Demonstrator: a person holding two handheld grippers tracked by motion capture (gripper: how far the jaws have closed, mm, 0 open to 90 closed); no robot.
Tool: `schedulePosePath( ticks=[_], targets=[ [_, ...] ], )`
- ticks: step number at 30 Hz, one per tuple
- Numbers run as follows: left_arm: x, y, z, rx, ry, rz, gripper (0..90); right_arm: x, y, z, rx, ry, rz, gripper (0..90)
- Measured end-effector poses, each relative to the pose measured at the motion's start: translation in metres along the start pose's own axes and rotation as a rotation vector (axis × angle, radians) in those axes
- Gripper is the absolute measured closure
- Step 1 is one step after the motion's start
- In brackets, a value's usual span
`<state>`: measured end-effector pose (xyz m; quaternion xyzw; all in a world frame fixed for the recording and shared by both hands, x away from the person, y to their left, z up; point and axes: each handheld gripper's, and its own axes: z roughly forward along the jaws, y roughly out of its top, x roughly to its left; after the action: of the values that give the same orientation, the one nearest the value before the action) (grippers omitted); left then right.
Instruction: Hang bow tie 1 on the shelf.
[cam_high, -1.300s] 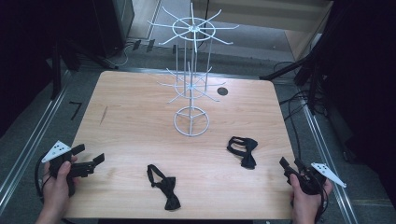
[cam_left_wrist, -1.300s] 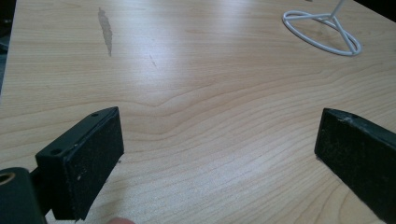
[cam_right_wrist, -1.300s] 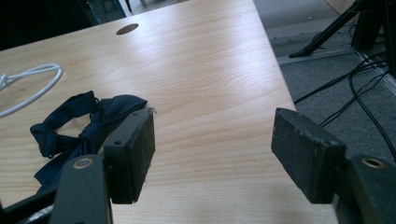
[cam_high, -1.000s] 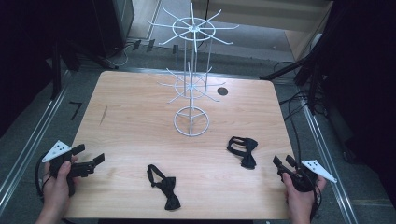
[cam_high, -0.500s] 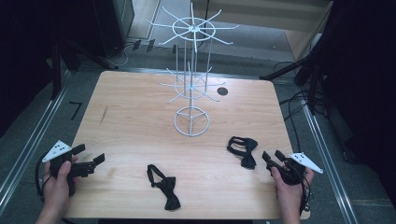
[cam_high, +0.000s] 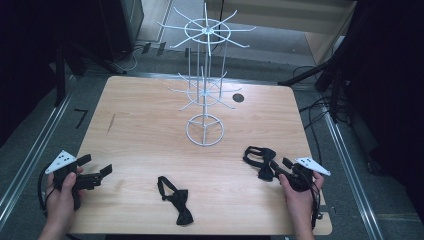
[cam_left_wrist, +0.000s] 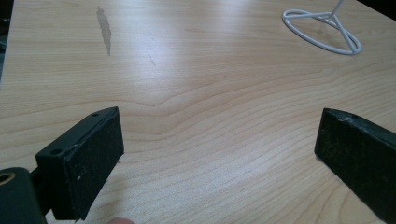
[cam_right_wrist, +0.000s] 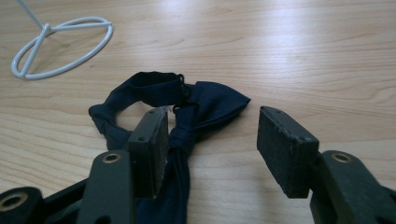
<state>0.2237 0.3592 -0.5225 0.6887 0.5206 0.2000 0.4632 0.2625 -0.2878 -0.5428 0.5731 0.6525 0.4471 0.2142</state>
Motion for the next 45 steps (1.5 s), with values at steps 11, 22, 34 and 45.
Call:
schedulePosePath(
  ticks=[11,22,34,45],
  targets=[
    [0.0,0.0,0.0,-0.001,-0.002,0.001,1.6,0.006,0.0,0.016,0.05,-0.01,0.013,46.1],
    [0.0,0.0,0.0,-0.002,-0.002,0.002,1.6,0.018,-0.001,0.021,0.128,-0.042,-0.075,48.5],
    [0.0,0.0,0.0,-0.002,-0.003,0.003,1.6,0.02,-0.002,0.02,0.133,-0.053,-0.107,73.0],
    [0.0,0.0,0.0,0.0,-0.006,0.002,1.6,0.018,-0.002,0.015,0.112,-0.033,-0.096,77.1]
  ],
)
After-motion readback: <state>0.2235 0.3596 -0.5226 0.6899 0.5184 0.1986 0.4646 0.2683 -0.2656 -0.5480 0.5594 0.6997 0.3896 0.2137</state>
